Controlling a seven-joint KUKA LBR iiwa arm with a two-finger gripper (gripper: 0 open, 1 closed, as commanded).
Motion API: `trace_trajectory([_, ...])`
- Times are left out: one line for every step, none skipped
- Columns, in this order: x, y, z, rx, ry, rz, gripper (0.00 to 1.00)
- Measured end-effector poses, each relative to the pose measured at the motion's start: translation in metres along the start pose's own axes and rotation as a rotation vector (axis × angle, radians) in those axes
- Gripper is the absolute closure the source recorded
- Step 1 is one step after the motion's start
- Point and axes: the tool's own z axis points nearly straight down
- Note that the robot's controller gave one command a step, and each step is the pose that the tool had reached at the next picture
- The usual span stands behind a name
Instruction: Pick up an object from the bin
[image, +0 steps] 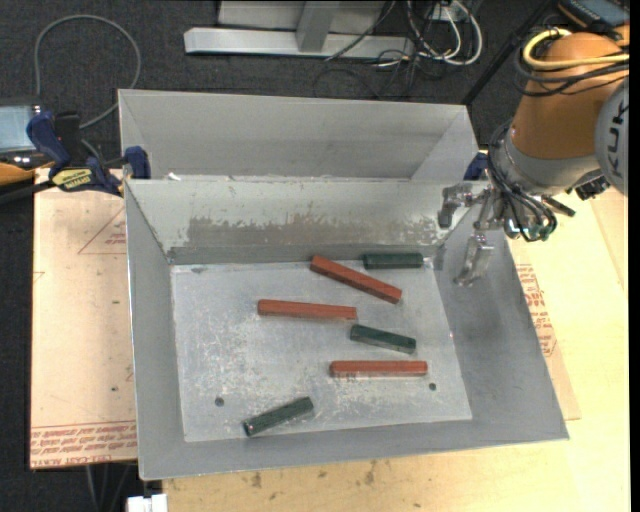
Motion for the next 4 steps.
trace_trajectory([0.015,0.079,0.139,-0.001,-0.002,-0.010,0.00])
trace_trajectory([0.007,0.099,0.104,-0.001,-0.012,0.015,0.00])
trace_trajectory([0.010,0.108,0.093,-0.001,-0.010,0.133,0.00])
trace_trajectory([0.006,0.103,0.136,-0.001,-0.004,0.339,0.00])
